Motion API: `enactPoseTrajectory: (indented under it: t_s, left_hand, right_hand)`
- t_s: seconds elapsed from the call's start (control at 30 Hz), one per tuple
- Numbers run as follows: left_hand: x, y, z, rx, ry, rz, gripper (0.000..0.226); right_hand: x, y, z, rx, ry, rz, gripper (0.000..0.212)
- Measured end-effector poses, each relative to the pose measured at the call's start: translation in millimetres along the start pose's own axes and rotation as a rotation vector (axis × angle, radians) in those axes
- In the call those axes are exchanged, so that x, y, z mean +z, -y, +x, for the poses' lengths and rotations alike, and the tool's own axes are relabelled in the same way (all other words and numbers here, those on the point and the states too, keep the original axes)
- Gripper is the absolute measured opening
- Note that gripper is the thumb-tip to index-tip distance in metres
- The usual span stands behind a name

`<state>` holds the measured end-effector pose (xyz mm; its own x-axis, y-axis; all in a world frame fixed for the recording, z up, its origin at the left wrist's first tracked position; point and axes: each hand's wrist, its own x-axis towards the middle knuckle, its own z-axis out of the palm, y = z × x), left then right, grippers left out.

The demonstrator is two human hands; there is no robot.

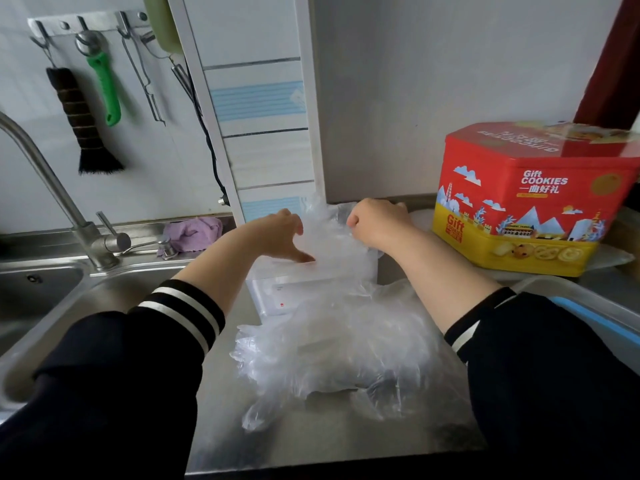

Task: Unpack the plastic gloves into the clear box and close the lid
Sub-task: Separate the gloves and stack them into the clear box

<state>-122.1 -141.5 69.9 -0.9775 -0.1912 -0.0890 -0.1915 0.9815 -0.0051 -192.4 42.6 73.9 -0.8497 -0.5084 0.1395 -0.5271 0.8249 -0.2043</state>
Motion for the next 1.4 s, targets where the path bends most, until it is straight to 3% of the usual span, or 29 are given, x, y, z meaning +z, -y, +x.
enactPoseTrajectory:
  t_s: [0.1,0.23,0.33,0.4,0.47,0.53,0.63,0.7,0.77,0.87,0.93,1.1,1.23,1.33,1.4]
  left_hand:
    - [12,-1,6,-0.016,0.164,0.106,0.066]
    - [15,3,7,-0.017,0.252,0.12,0.058]
    - [6,7,1,-0.012,0.222,0.156,0.067]
    - [-7,8,-11,-0.012,0.176,0.165,0.067]
    - [-21,7,-23,-0.01,0.091,0.132,0.053]
    - [-29,1,-33,0.011,-0.088,0.097,0.022]
    - [-26,-21,-45,0.077,-0.388,0.045,0.023]
    - [-18,-42,-56,0.164,-0.543,-0.073,0.023]
    - [-8,-65,-68,0.233,-0.61,-0.248,0.02]
    - [10,-98,-86,0.314,-0.576,-0.404,0.018]
    - [24,-111,-92,0.346,-0.456,-0.449,0.014]
    - [57,-119,-93,0.354,-0.218,-0.252,0.056]
    - [67,-113,-92,0.344,-0.237,-0.202,0.067]
    - [67,-110,-90,0.345,-0.278,-0.201,0.068]
    - [64,-111,-90,0.341,-0.295,-0.217,0.07]
  right_hand:
    - [-1,5,2,-0.063,0.06,-0.199,0.021]
    - [-8,16,3,-0.095,0.163,-0.431,0.014]
    - [-11,16,2,-0.102,0.207,-0.458,0.012]
    - [-12,9,0,-0.141,0.16,-0.335,0.008]
    - [-13,-1,-5,-0.159,0.08,-0.091,0.013]
    - [-15,-11,-16,-0.164,-0.025,0.145,0.021]
    - [-22,-21,-52,-0.186,-0.158,0.375,0.017]
    - [-25,-30,-79,-0.14,-0.148,0.443,0.02]
    - [-24,-41,-98,-0.046,-0.003,0.438,0.029]
    - [-11,-59,-120,0.082,0.246,0.362,0.056]
    - [2,-63,-127,0.11,0.313,0.342,0.08]
    - [27,-70,-128,0.205,0.168,0.367,0.095]
    - [33,-79,-123,0.238,0.075,0.535,0.068]
    - [34,-81,-125,0.166,-0.084,0.62,0.038]
    - [31,-79,-128,0.09,-0.164,0.671,0.03]
